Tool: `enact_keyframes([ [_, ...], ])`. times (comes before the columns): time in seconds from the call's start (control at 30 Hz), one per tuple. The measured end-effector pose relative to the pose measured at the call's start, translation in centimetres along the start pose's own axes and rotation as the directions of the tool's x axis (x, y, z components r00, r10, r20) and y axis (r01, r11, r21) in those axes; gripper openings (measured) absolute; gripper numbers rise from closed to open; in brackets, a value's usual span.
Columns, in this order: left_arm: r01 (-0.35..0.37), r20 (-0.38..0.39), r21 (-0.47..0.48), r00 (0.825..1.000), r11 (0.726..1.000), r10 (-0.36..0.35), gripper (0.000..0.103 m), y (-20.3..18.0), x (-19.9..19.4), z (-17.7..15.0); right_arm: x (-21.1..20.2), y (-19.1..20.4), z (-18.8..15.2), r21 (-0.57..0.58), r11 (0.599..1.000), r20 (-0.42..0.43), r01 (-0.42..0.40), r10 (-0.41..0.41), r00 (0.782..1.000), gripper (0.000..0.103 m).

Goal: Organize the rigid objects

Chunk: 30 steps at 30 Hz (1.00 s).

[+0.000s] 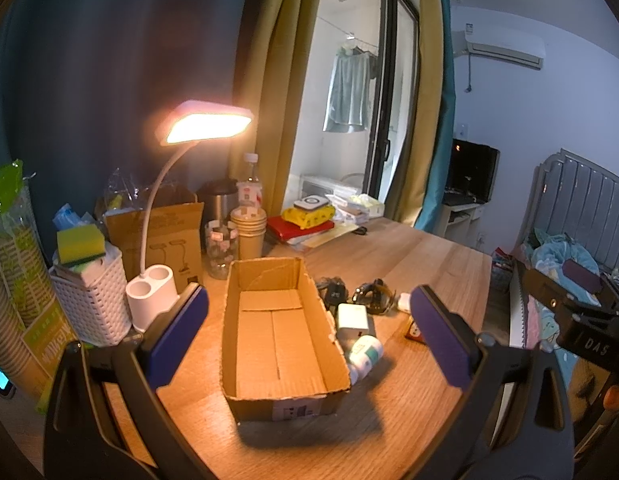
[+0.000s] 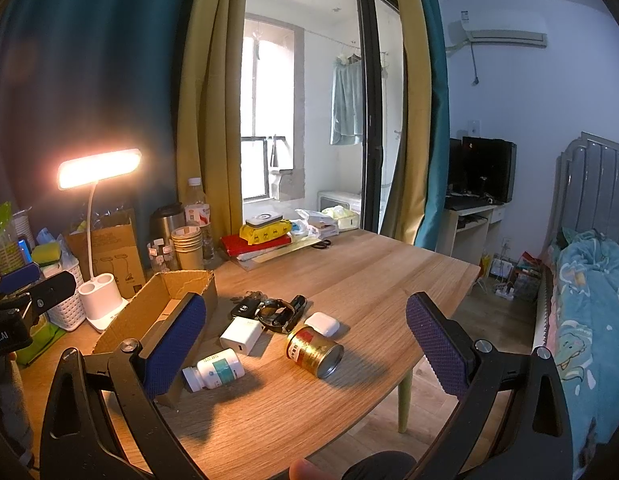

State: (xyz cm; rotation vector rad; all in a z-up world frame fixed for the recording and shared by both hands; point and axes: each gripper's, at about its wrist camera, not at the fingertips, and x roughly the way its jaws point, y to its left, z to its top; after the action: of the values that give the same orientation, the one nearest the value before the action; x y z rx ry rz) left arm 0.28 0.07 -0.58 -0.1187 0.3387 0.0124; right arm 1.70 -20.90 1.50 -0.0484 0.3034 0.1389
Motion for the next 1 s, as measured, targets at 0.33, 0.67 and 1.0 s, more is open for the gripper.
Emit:
enact_keyframes([
  [0.33,-0.001,0.000,-0.001,1.000,1.000,0.001,0.101,0.0,0.0,-0.1,0.1,0.6,-0.3,0.002,1.000,-0.003,-0.005,0.005,1.000,0.102],
  [0.67,-0.004,0.000,-0.001,1.000,1.000,0.004,0.101,0.0,0.0,-0.1,-0.1,0.6,-0.3,0.005,1.000,-0.004,-0.009,0.009,1.000,0.102],
  [1.0,-0.018,-0.024,-0.010,1.000,1.000,0.018,0.101,0.6,0.7,-0.2,1.1,0.5,-0.5,0.002,1.000,-0.019,-0.018,0.018,1.000,0.102],
])
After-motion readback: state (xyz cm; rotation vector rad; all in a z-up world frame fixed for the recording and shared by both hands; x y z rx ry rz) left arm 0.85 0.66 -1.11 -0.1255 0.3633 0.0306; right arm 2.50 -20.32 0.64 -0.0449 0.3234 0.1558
